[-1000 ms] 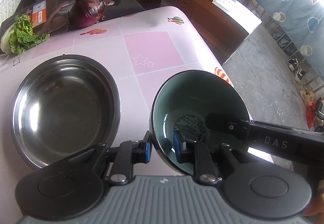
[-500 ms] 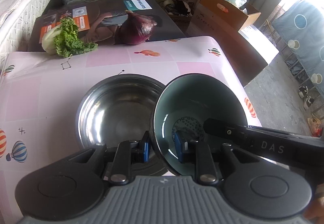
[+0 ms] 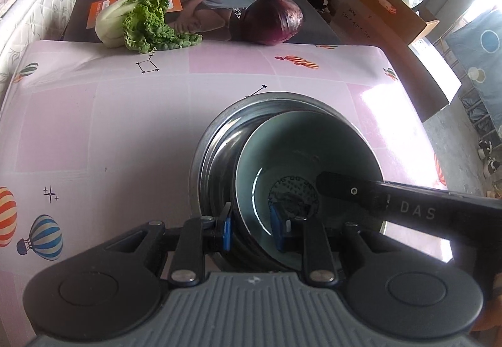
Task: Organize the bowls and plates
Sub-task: 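Lower the teal bowl into the steel bowl and open the right tool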
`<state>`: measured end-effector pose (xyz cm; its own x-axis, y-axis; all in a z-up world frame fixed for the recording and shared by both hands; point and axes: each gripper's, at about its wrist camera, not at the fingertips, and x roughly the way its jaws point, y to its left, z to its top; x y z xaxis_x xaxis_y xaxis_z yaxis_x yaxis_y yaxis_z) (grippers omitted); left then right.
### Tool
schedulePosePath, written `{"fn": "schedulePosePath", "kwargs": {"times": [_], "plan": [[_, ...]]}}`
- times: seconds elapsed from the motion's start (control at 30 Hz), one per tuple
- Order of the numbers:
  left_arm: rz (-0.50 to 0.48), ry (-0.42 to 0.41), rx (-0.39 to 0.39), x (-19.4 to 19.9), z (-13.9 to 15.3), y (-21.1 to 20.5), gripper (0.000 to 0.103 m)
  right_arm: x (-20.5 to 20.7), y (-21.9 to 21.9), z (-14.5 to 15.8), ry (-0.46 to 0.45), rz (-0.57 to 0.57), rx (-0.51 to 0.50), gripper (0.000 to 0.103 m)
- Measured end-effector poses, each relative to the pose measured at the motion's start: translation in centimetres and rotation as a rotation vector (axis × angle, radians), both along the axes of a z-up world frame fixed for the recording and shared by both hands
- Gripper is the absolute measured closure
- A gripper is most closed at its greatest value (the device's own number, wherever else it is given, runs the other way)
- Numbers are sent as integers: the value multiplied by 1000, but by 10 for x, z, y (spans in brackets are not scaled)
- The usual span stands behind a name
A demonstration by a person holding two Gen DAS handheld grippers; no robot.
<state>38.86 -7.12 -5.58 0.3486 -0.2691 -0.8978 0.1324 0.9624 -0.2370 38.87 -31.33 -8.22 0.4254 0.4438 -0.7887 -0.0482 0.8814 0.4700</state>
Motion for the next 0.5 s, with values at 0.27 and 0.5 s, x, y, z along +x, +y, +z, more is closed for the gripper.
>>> {"fn": "schedulePosePath", "kwargs": {"times": [0.27, 0.5], "plan": [[17, -27, -59, -2, 12, 11, 71, 7, -4, 1, -11, -35, 6, 79], [46, -100, -111, -17, 40, 24, 54, 5, -12, 9, -31, -83, 69, 51]]}}
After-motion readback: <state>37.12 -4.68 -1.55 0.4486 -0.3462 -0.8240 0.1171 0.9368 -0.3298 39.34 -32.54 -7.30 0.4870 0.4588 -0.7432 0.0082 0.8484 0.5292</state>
